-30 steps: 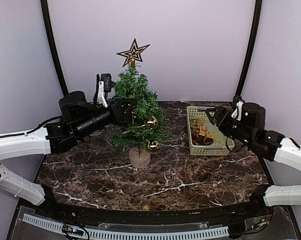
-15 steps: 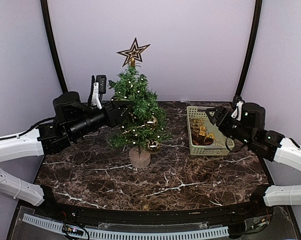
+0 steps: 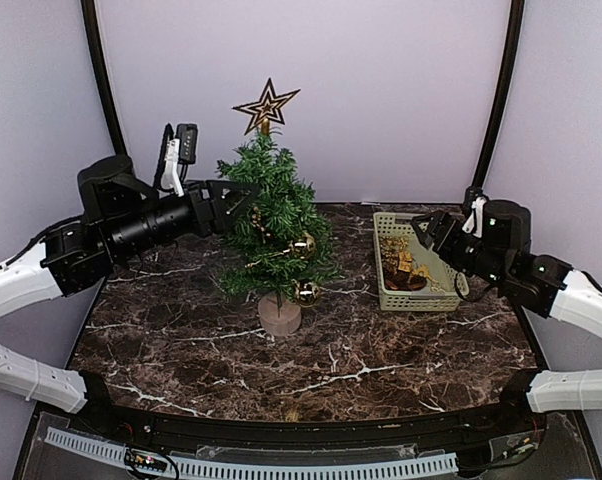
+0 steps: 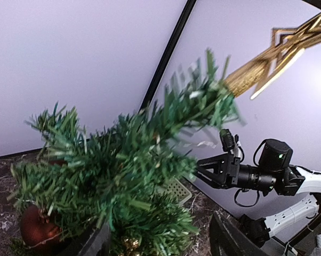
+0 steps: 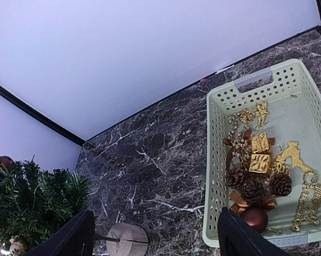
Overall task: Decorate the small christmas tree
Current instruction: Place the ornament pick in the gap of branches, then reset both arms
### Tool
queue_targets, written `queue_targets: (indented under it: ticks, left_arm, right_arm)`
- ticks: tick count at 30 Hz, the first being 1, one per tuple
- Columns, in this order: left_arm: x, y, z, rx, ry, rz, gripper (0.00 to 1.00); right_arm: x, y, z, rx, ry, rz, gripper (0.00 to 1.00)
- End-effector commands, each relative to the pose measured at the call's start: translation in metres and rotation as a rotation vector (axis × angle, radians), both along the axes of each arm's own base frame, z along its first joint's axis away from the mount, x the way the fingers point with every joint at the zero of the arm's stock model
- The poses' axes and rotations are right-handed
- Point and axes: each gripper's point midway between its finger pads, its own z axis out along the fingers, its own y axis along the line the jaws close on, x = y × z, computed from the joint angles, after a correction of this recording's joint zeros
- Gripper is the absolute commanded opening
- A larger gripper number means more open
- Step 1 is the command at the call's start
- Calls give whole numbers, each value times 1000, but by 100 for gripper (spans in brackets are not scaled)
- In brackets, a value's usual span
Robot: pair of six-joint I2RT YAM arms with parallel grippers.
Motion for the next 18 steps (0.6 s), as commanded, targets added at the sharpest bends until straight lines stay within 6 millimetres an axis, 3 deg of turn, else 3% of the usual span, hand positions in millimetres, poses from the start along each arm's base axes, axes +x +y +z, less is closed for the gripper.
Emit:
queue_targets:
  ticks: [1,2,9,12,18]
  left_arm:
    - [-14,12,34,46,5,-27,66]
    - [-13,15,25,82,45,-21,66]
    - [-11,36,14,111,161,-7,69]
    - [3,55,4,129,227,13,70]
    - [25,82,-3,207,276,78,72]
  right_arm:
    - [5,-7,26,-114,-51,-8,80]
    - [6,-7,27,-135,-48,-7,81]
    - [8,-13,34,-223,-53,-8,86]
    - [12,-14,40,-275,-68,20,95]
    - [35,-8,34,-389,-24,128,99]
